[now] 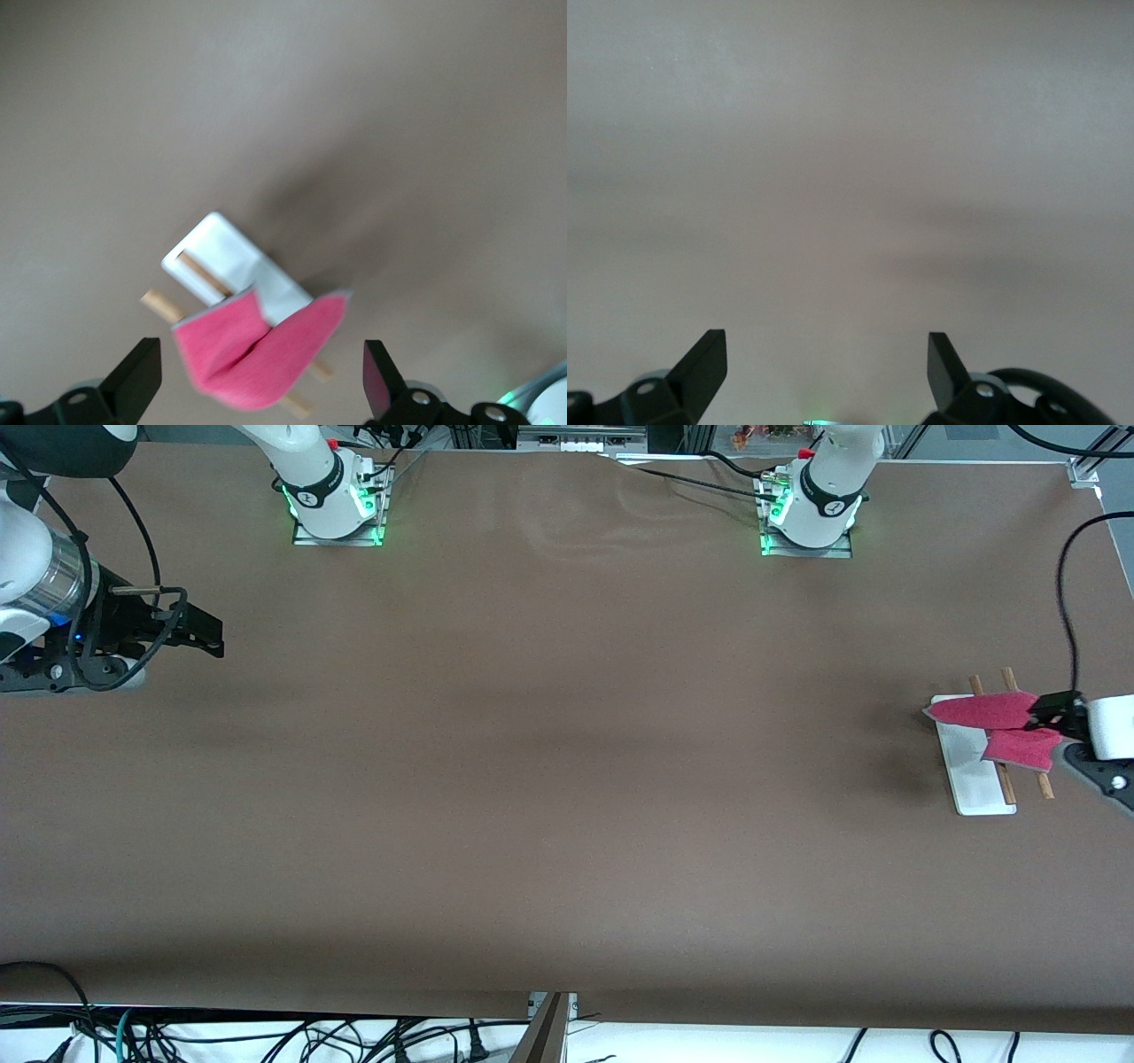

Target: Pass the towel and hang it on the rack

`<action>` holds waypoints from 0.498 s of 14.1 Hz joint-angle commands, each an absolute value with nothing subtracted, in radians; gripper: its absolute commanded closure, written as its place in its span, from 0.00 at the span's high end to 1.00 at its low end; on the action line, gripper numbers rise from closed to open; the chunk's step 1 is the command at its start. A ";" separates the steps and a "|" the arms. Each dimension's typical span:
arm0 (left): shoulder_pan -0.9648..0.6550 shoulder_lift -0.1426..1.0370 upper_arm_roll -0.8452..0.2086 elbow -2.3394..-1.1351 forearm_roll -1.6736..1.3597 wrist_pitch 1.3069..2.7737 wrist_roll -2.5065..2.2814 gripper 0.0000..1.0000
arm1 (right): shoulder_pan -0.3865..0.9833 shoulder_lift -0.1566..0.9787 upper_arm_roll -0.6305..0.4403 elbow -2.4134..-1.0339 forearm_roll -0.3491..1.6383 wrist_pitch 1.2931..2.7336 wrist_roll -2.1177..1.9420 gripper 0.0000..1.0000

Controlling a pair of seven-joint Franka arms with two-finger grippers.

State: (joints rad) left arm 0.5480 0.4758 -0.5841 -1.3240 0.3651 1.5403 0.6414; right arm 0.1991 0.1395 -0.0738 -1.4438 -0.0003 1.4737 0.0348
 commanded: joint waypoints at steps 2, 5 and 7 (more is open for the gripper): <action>0.552 0.477 -0.725 -1.304 0.350 1.508 0.358 1.00 | 0.202 0.132 -0.067 -1.434 0.011 1.477 0.049 1.00; 0.540 0.476 -0.791 -1.307 0.313 1.505 0.154 1.00 | 0.201 0.133 -0.071 -1.436 0.011 1.477 0.048 1.00; 0.540 0.471 -0.801 -1.302 0.276 1.488 0.021 1.00 | 0.201 0.133 -0.071 -1.434 0.011 1.477 0.048 1.00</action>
State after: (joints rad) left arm 0.5359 0.4749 -0.7904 -1.3232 0.3170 1.5174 0.1308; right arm 0.2005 0.1391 -0.0701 -1.4405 0.0005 1.4763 0.0350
